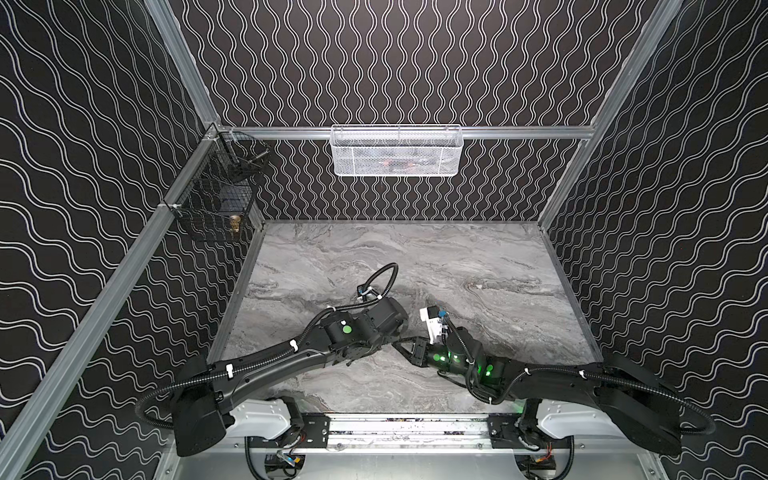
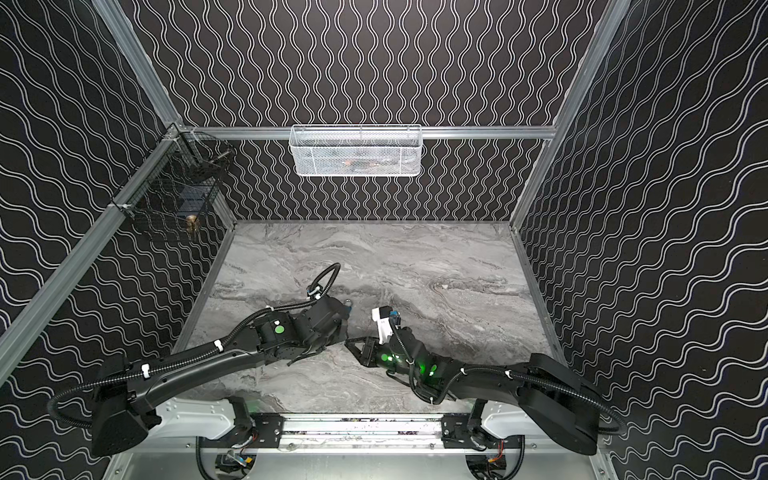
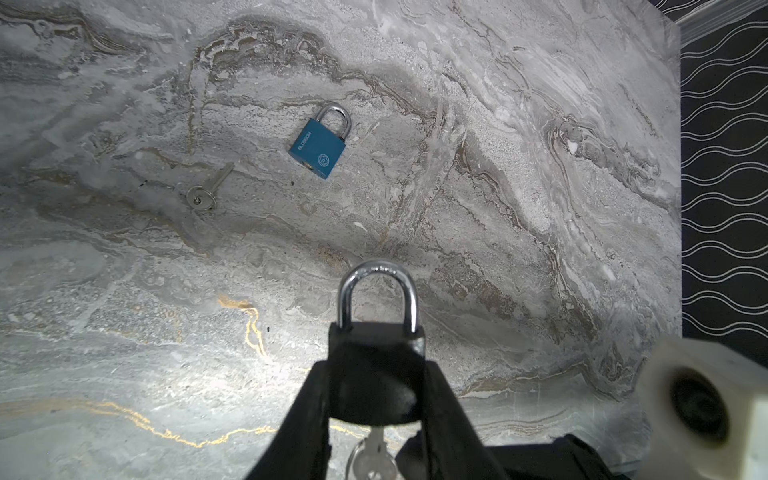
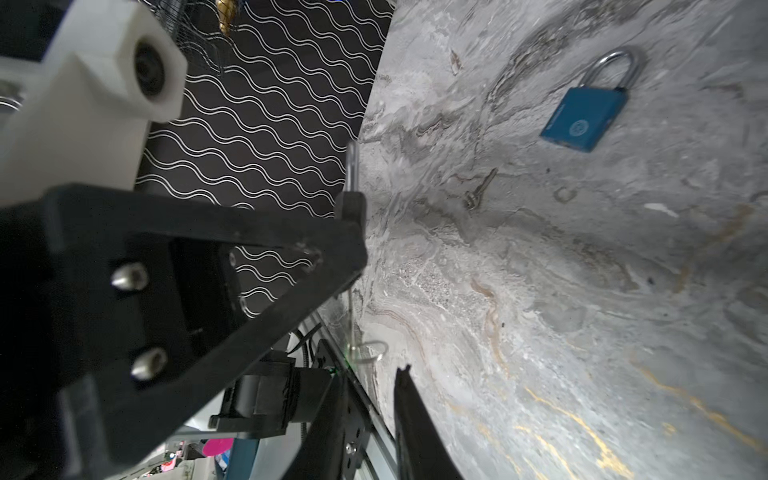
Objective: Unlock with the key
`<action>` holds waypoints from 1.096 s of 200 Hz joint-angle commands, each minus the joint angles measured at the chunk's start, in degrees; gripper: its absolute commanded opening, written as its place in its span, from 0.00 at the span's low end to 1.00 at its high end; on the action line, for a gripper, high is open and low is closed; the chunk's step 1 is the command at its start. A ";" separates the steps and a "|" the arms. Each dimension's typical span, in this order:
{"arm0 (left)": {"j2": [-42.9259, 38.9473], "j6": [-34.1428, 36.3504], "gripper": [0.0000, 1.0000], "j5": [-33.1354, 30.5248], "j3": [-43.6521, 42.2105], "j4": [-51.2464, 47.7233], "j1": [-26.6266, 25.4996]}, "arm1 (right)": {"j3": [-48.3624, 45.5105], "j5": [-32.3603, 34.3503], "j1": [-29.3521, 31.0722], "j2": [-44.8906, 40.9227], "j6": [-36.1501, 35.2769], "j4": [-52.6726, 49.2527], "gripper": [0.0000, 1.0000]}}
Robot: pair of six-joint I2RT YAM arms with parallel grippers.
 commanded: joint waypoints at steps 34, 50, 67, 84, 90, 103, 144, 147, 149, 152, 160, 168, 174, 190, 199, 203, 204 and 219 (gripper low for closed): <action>0.32 -1.43 0.04 -1.70 0.74 0.01 0.12 | 1.71 5.82 2.04 2.52 2.10 6.63 0.23; 0.01 -1.45 0.05 -1.79 0.63 -0.04 0.12 | 1.63 6.90 2.21 2.53 2.38 6.42 0.22; -0.34 -1.46 0.04 -2.07 0.44 -0.07 0.12 | 1.95 7.46 2.27 2.59 2.71 5.25 0.22; -0.39 -1.46 0.05 -2.16 0.56 -0.19 0.12 | 1.67 7.47 2.32 2.94 2.64 6.11 0.21; -0.45 -1.45 0.04 -2.16 0.60 -0.29 0.12 | 1.90 7.49 2.31 2.95 2.65 5.99 0.20; -0.45 -1.45 0.04 -2.08 0.68 0.00 0.12 | 2.41 7.21 2.32 3.37 2.55 5.73 0.20; -0.21 -1.20 0.05 -1.93 0.96 -0.15 0.12 | 2.43 7.20 2.40 4.00 2.47 6.28 0.16; -0.13 -1.11 0.05 -1.90 0.92 -0.07 0.12 | 2.44 7.24 2.39 4.00 2.45 6.28 0.15; -0.18 -1.11 0.05 -1.90 0.95 -0.06 0.12 | 2.48 7.25 2.40 4.08 2.46 6.27 0.15; -0.14 -1.10 0.05 -1.82 0.92 -0.04 0.12 | 2.50 7.27 2.38 4.19 2.47 6.20 0.15; -0.07 -1.10 0.05 -1.65 0.95 0.02 0.11 | 2.79 7.22 2.40 4.37 2.38 5.59 0.14; 0.04 -0.99 0.05 -1.64 1.17 -0.05 0.12 | 3.11 7.32 2.40 4.49 2.37 5.03 0.13; 0.06 -1.01 0.04 -1.64 1.24 -0.06 0.12 | 3.16 7.26 2.39 4.58 2.34 5.04 0.12; 0.20 -0.80 0.05 -1.45 1.35 -0.02 0.12 | 3.13 7.56 2.39 4.91 2.38 5.33 0.10; 0.17 -0.75 0.04 -1.17 1.35 -0.01 0.12 | 3.11 7.93 2.40 4.68 2.21 5.25 0.09; 0.17 -0.59 0.05 -1.15 1.36 0.05 0.12 | 3.14 8.13 2.40 4.59 2.04 5.23 0.08; 0.16 -0.54 0.04 -1.13 1.38 0.04 0.12 | 3.14 8.22 2.40 4.62 2.03 5.19 0.08; 0.01 0.24 0.04 -0.68 1.48 0.21 0.12 | 3.30 9.13 2.39 4.06 1.17 4.69 0.05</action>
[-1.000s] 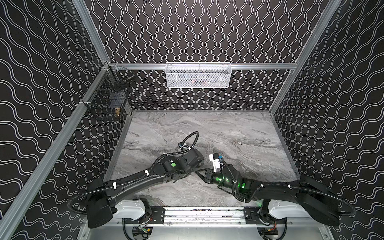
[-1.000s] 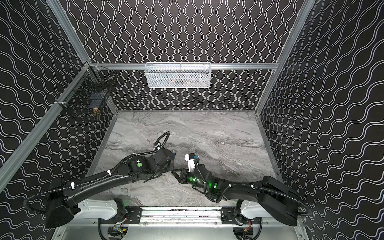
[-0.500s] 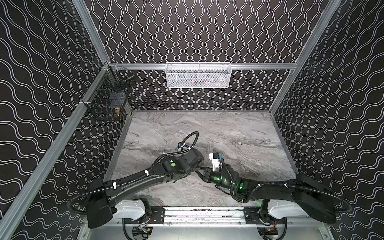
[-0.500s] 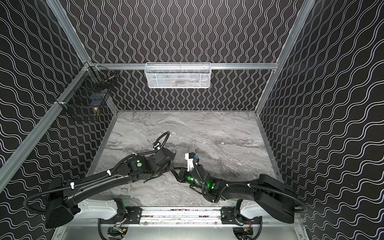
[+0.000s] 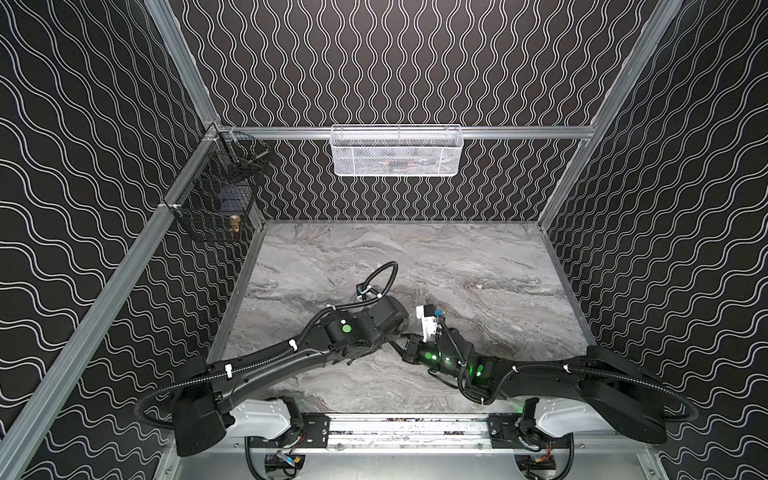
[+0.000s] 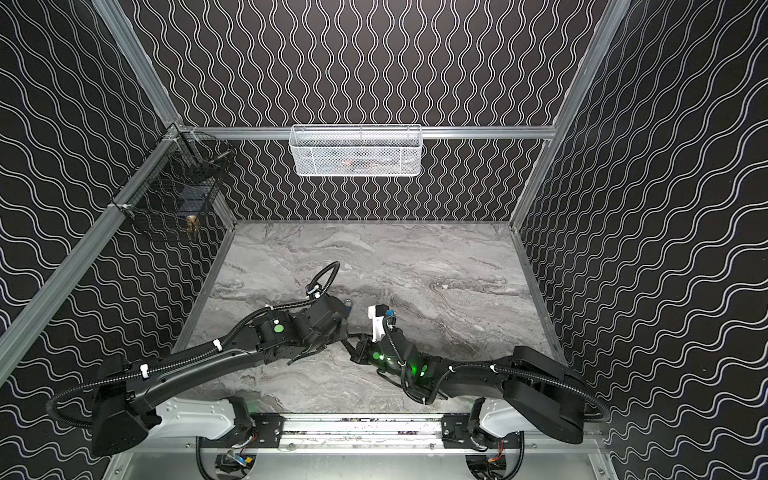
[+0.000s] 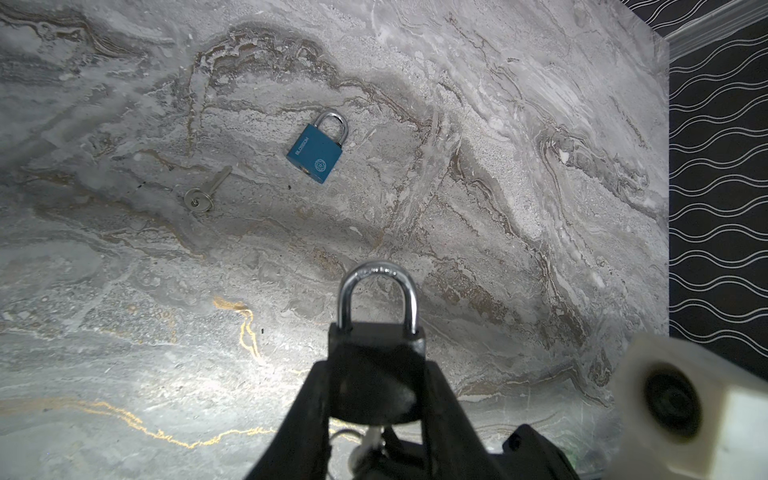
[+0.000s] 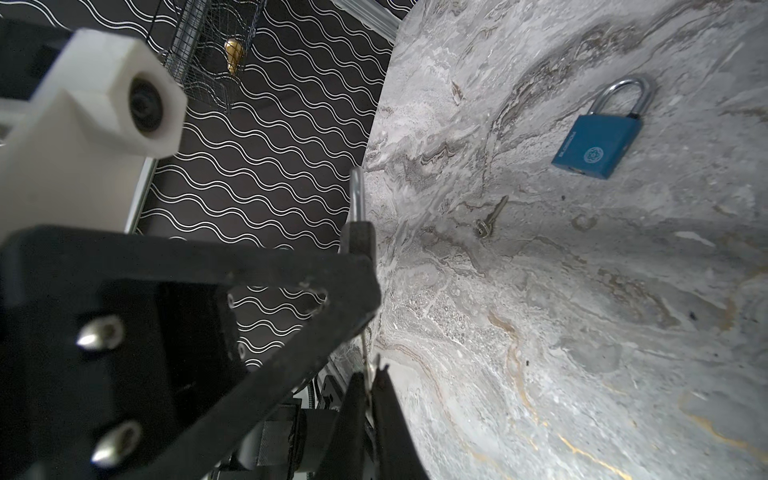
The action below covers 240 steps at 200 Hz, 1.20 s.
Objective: Unlock with the key
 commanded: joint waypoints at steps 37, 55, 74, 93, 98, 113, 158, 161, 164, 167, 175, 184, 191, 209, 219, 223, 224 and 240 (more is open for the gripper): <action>0.21 3.85 0.03 0.23 1.14 -1.96 -0.10 | -0.12 3.30 -0.08 -2.81 -2.31 2.42 0.00; -0.36 4.36 0.03 0.01 0.34 -2.71 -0.51 | -0.85 3.09 -0.09 -4.08 -3.33 4.66 0.00; -1.20 4.39 0.02 0.20 -0.61 -2.91 -0.69 | 0.53 3.52 -0.04 -5.30 -4.06 0.84 0.00; -1.69 3.87 0.02 0.43 -0.81 -2.99 -1.26 | 1.43 4.30 -0.08 -5.40 -4.74 -0.89 0.00; -1.72 3.60 0.02 0.55 -0.87 -3.06 -1.46 | 1.56 4.33 -0.09 -5.31 -4.80 -0.98 0.00; -1.99 2.76 0.02 1.97 -1.43 -1.76 -1.56 | 2.40 4.09 -0.11 -4.91 -4.93 -1.17 0.00; -2.73 1.31 0.02 2.96 -1.72 -1.12 -2.54 | -0.46 7.06 -0.15 -5.09 -3.27 4.90 0.00; -2.78 1.25 0.01 2.95 -1.78 -1.23 -2.59 | -0.97 7.27 -0.17 -5.32 -3.21 6.09 0.00; -2.72 1.21 0.01 3.00 -1.80 -1.30 -2.62 | -1.38 7.32 -0.22 -5.53 -3.11 6.89 0.00; -2.79 1.27 0.01 3.04 -1.87 -1.27 -2.67 | -1.64 7.37 -0.34 -5.74 -3.08 7.42 0.00; -2.78 1.16 0.01 3.42 -1.98 -1.21 -2.79 | -1.44 7.07 -0.41 -6.22 -3.64 7.26 0.00; -2.62 1.01 0.01 3.76 -2.07 -0.74 -3.13 | 0.10 6.90 -0.35 -6.58 -4.57 4.07 0.00; -2.53 0.89 0.02 4.07 -2.16 -0.19 -3.52 | 2.14 6.10 -0.27 -6.72 -5.36 0.11 0.00; -1.80 1.06 0.01 4.30 -1.74 -0.38 -4.29 | 3.37 6.87 0.09 -6.21 -6.30 -1.37 0.00; -1.48 1.14 0.01 3.69 -1.21 -1.32 -4.72 | 1.98 8.22 0.10 -6.28 -5.91 1.73 0.00; -1.47 1.12 0.01 3.26 -1.12 -1.83 -4.89 | 1.23 8.83 -0.03 -6.62 -5.26 2.57 0.00; -1.47 1.16 0.01 3.15 -1.15 -1.94 -4.94 | 1.03 8.94 -0.02 -6.71 -5.13 2.74 0.00; -1.73 0.89 0.01 0.80 -1.36 -4.21 -5.09 | -0.65 11.17 -0.43 -8.11 -4.01 3.16 0.00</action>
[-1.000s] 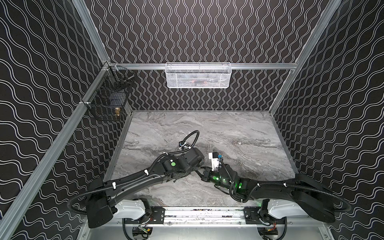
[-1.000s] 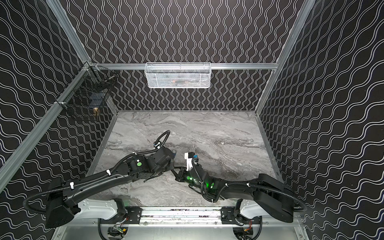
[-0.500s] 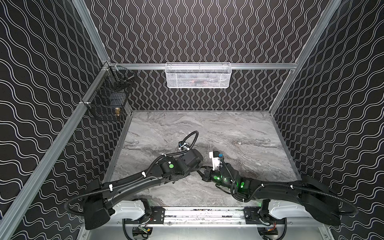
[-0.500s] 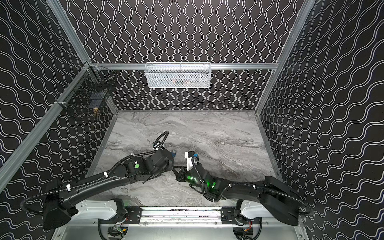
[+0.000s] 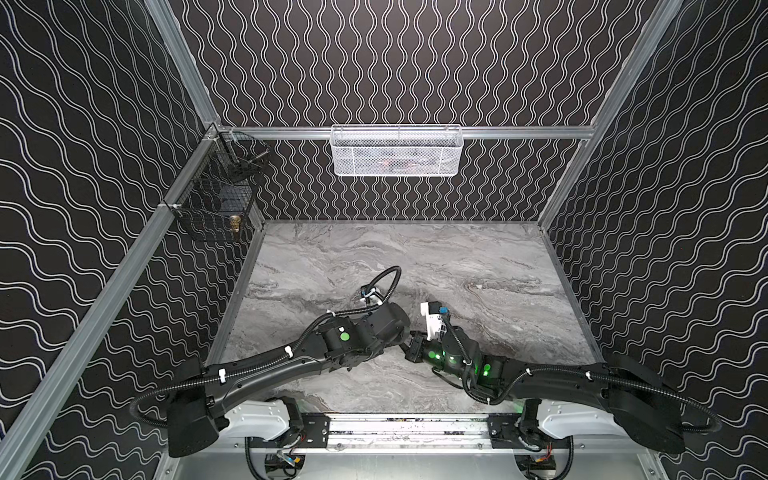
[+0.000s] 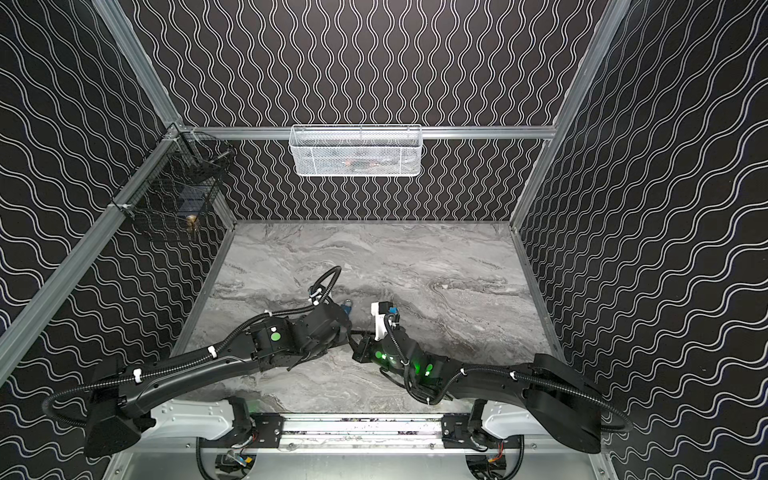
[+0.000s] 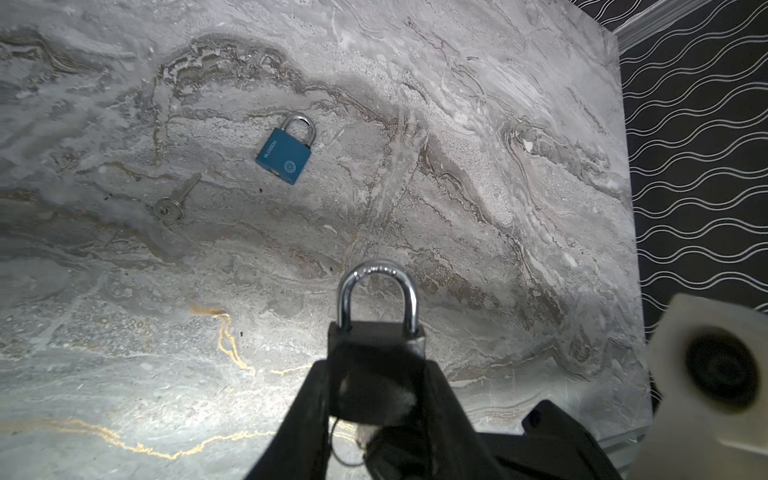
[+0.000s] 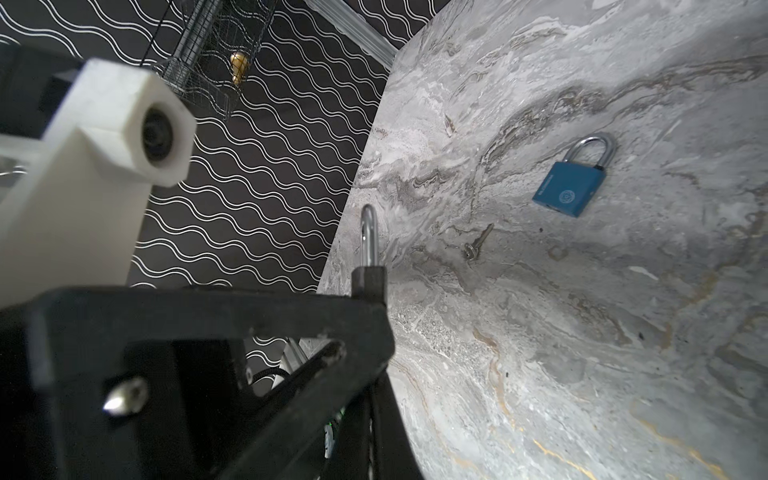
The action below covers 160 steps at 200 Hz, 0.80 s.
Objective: Unlock with the key
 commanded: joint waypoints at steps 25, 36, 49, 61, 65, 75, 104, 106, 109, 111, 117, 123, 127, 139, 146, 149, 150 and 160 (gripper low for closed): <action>-1.66 -0.97 0.01 0.85 -0.51 -5.94 -0.54 | 1.51 4.93 -0.53 -1.41 -1.05 5.41 0.00; -1.65 -0.92 0.01 1.36 -0.46 -4.89 -0.52 | 2.28 4.12 -0.46 -1.11 -0.97 3.90 0.00; -1.10 -0.92 0.01 0.46 0.68 -5.58 -0.54 | 1.48 3.44 -0.37 -0.78 -1.49 6.06 0.00; -0.86 -0.92 0.01 -0.70 1.46 -5.95 -0.46 | 1.16 3.34 -0.44 -1.03 -1.49 5.50 0.00; -0.97 -0.97 0.01 -1.13 1.60 -5.87 -0.39 | 1.03 3.25 -0.44 -1.14 -1.50 5.10 0.00; -1.29 -1.26 0.01 -1.96 1.70 -5.25 -0.24 | 0.94 2.75 -0.44 -1.40 -1.69 4.41 0.03; -1.26 -1.58 0.01 -3.35 2.37 -3.93 0.81 | 0.79 1.35 0.19 -1.94 -3.23 2.25 0.13; -1.23 -1.61 0.01 -3.52 2.45 -3.97 0.85 | 0.72 1.21 0.18 -1.89 -3.30 2.27 0.14; -1.16 -1.67 0.01 -3.77 2.51 -4.01 0.93 | 0.63 0.86 0.32 -1.80 -3.46 2.28 0.15; -1.18 -1.88 0.01 -3.99 2.59 -4.08 0.94 | 0.57 0.63 0.34 -1.71 -3.68 2.43 0.15; -1.11 -2.15 0.01 -4.54 2.77 -4.19 1.08 | 0.17 0.02 0.32 -1.37 -4.10 3.04 0.16; -1.08 -2.28 0.01 -4.89 2.74 -3.99 1.19 | -0.19 -0.32 0.25 -1.24 -3.99 3.37 0.17; -1.12 -2.31 0.01 -4.99 2.72 -3.72 1.28 | -0.51 -0.33 0.30 -1.24 -3.55 3.45 0.17; -1.32 -2.48 0.01 -5.24 2.56 -3.12 1.47 | -1.35 -0.21 0.26 -1.60 -2.62 4.00 0.21; -1.39 -2.67 0.01 -5.42 2.46 -2.99 1.48 | -1.65 0.01 0.29 -2.03 -2.01 3.95 0.22; -1.41 -2.82 0.01 -5.49 2.42 -2.92 1.48 | -1.61 0.24 0.29 -2.17 -1.70 3.60 0.22; -1.40 -2.84 0.01 -5.51 2.40 -2.85 1.48 | -1.64 0.29 0.32 -2.23 -1.56 3.46 0.23; -1.48 -2.95 0.01 -5.41 2.15 -2.23 1.48 | -1.51 0.87 0.40 -2.55 0.15 2.03 0.23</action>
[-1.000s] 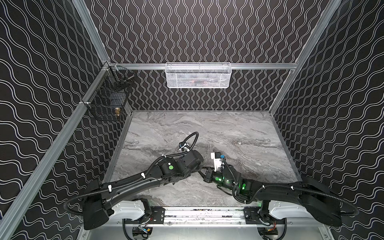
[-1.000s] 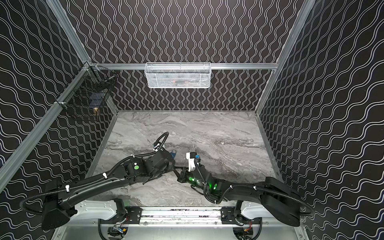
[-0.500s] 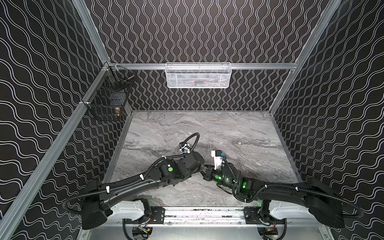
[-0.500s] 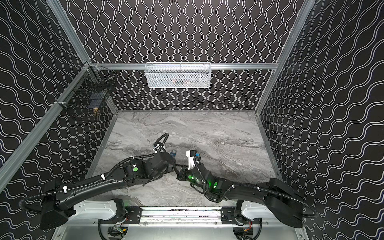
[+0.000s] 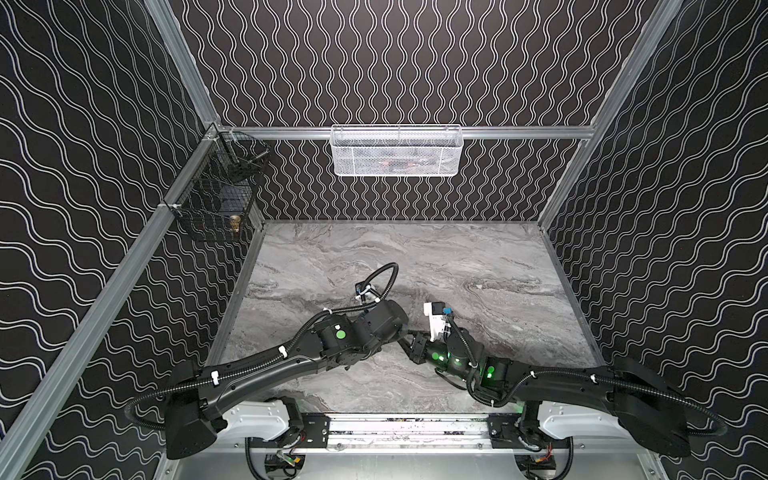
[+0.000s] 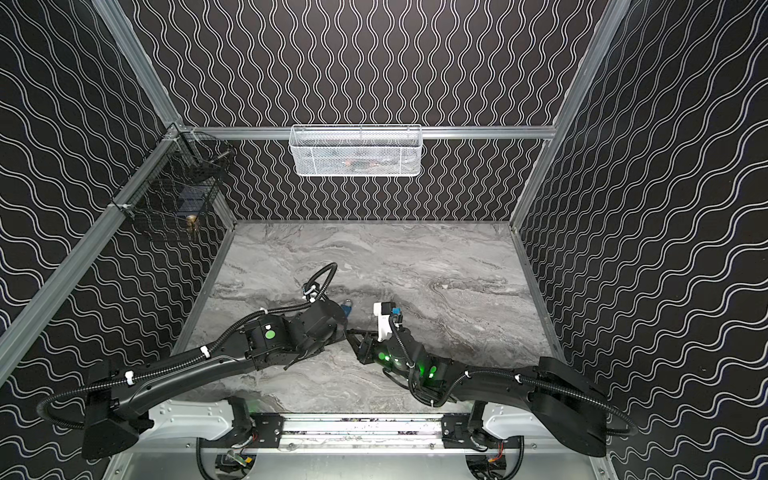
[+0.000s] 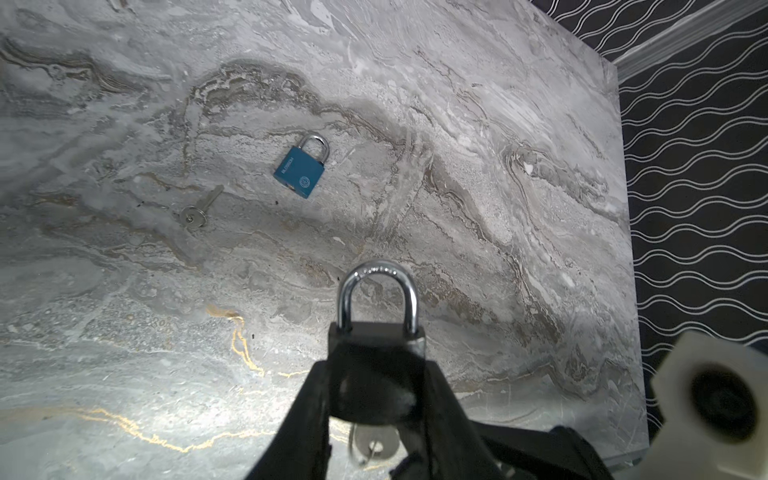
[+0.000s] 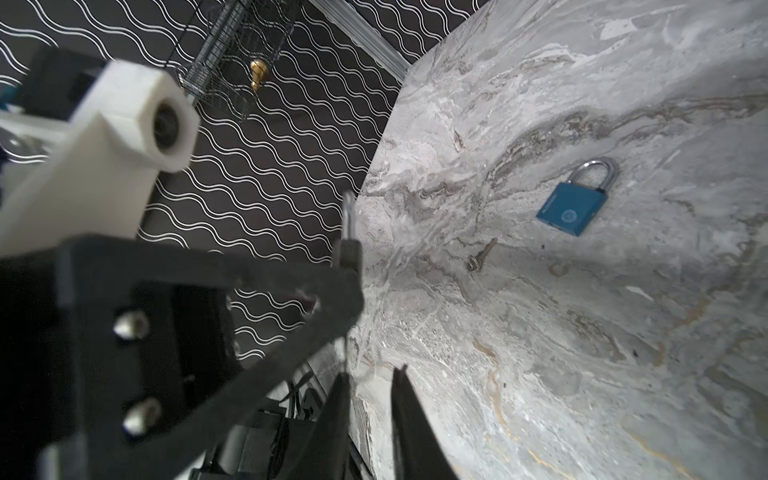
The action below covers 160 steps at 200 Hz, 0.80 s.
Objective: Unlock with the key
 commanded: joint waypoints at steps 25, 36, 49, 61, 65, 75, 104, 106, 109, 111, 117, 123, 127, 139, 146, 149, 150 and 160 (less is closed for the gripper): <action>-0.17 -1.66 0.01 -1.85 -0.11 1.41 0.28 | 0.68 0.21 0.13 -0.45 4.85 2.42 0.23; -0.15 -1.92 0.01 -1.75 -0.16 1.50 0.27 | 1.63 0.71 0.10 -0.49 5.75 0.91 0.23; -0.38 -2.08 0.01 -1.71 -0.53 2.14 0.28 | 1.94 1.40 0.11 0.01 6.66 1.13 0.23; -0.66 -2.18 0.01 -1.62 -0.78 2.55 0.27 | 1.88 2.05 0.15 0.43 7.41 1.70 0.23; -0.69 -2.10 0.01 -1.68 -0.81 2.65 0.21 | 1.92 2.14 0.15 0.51 7.53 2.15 0.23; -0.67 -2.18 0.01 -1.75 -0.65 2.23 0.28 | 2.27 1.95 0.09 0.94 7.41 2.75 0.23; -0.84 -2.09 0.01 -1.91 -0.43 2.13 0.28 | 4.52 1.68 0.11 2.43 8.10 -0.09 0.22; -0.80 -2.10 0.01 -2.00 -0.47 2.16 0.28 | 4.41 1.77 0.10 2.49 8.24 0.15 0.22; -0.82 -2.10 0.01 -1.98 -0.45 2.16 0.28 | 4.39 1.83 0.09 2.57 8.31 0.44 0.22; -0.81 -2.10 0.01 -1.97 -0.49 2.16 0.28 | 4.17 1.87 0.10 2.61 8.37 1.00 0.22; -0.83 -2.10 0.01 -1.89 -0.55 2.16 0.28 | 3.88 1.84 0.12 2.78 8.48 1.87 0.22; -0.93 -2.10 0.01 -1.91 -0.51 2.16 0.28 | 3.78 1.87 0.14 3.03 8.45 2.51 0.22; -0.93 -2.19 0.01 -1.97 -0.58 2.13 0.28 | 3.98 1.84 0.14 3.18 8.50 2.64 0.21; -1.02 -2.32 0.01 -1.97 -0.79 2.28 0.28 | 4.67 1.84 0.09 3.54 8.49 1.77 0.21; -1.04 -2.21 0.01 -2.04 -0.78 2.48 0.28 | 4.82 1.75 0.16 3.74 8.42 1.84 0.21; -1.08 -2.20 0.01 -1.99 -0.87 2.55 0.28 | 4.82 1.71 0.15 3.83 8.33 2.07 0.21; -1.11 -2.19 0.01 -1.98 -0.86 2.58 0.28 | 4.82 1.71 0.15 3.83 8.33 2.07 0.21; -1.05 -2.19 0.01 -1.89 -0.84 2.72 0.28 | 4.94 1.72 0.12 4.02 8.34 2.51 0.21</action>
